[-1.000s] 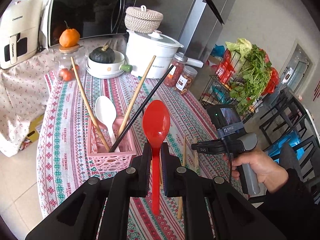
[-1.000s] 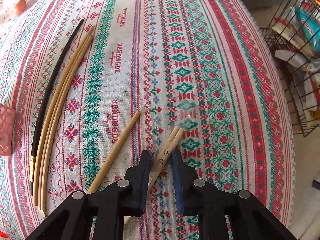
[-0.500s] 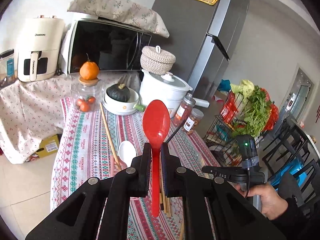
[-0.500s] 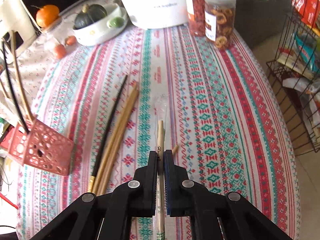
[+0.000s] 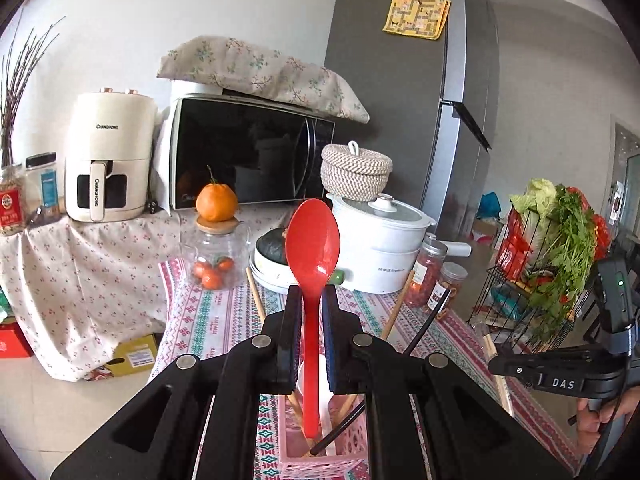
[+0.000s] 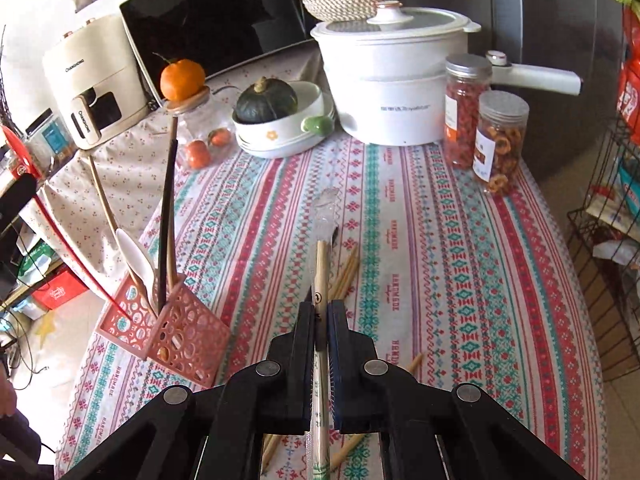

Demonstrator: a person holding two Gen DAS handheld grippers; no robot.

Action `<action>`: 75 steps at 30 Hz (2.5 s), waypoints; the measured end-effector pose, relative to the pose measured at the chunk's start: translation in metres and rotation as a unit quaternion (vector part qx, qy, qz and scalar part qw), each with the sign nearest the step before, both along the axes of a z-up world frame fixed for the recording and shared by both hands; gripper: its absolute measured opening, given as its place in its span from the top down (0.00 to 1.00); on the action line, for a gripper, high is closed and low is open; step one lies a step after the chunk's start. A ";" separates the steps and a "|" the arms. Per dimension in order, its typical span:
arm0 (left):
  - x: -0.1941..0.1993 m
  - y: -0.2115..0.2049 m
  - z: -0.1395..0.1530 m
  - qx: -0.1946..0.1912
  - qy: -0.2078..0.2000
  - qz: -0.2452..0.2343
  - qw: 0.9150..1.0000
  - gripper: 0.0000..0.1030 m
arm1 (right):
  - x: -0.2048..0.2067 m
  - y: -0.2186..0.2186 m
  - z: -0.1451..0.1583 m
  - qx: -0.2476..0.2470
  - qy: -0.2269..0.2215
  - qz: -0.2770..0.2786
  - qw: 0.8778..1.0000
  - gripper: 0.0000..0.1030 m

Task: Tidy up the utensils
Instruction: 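Carry the red spoon into the pink basket and open the left tool while the right tool lifts its chopstick, then lower the bamboo chopstick into the pink basket and open the right tool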

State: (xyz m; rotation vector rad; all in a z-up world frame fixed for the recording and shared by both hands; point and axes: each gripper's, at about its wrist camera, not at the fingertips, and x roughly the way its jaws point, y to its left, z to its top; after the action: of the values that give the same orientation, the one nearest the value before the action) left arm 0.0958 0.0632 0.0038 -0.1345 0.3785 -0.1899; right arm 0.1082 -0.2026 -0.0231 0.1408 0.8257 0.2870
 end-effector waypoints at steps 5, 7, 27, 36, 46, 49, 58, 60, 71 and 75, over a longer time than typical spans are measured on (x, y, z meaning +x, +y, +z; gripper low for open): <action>0.010 0.002 -0.025 0.007 0.020 0.017 1.000 0.90 | -0.003 0.006 0.006 0.008 -0.024 0.010 1.000 0.96; 0.013 0.003 -0.033 0.001 0.034 0.017 0.999 0.90 | -0.006 0.008 0.010 0.011 -0.037 0.014 0.999 0.96; -0.008 0.037 -0.007 -0.018 0.143 0.045 0.988 0.48 | -0.019 0.071 0.066 0.084 -0.198 0.045 0.976 0.95; -0.019 0.056 -0.005 0.020 0.191 0.057 0.980 0.47 | 0.001 0.120 0.063 0.068 -0.243 0.027 0.967 0.95; -0.019 0.066 -0.005 0.037 0.190 0.052 0.980 0.47 | 0.011 0.156 0.038 0.013 -0.280 -0.018 0.960 0.95; -0.018 0.066 -0.005 0.037 0.192 0.049 0.979 0.47 | 0.013 0.166 0.035 -0.002 -0.292 -0.022 0.956 0.95; -0.017 0.066 -0.007 0.035 0.198 0.047 0.978 0.47 | 0.016 0.168 0.029 0.006 -0.283 -0.024 0.959 0.95; -0.016 0.067 -0.008 0.033 0.199 0.047 0.978 0.47 | 0.015 0.166 0.023 0.010 -0.268 -0.020 0.963 0.95; -0.017 0.069 -0.011 0.024 0.205 0.043 0.978 0.47 | 0.009 0.151 -0.006 0.019 -0.189 -0.006 0.982 0.94; -0.016 0.068 -0.011 0.016 0.209 0.038 0.977 0.47 | 0.001 0.144 -0.003 0.024 -0.181 0.009 0.983 0.93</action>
State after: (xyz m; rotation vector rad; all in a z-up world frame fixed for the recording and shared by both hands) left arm 0.0794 0.1312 -0.0077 -0.1572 0.7940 -0.0790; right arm 0.1088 -0.0590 -0.0263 0.1217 0.4595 0.3378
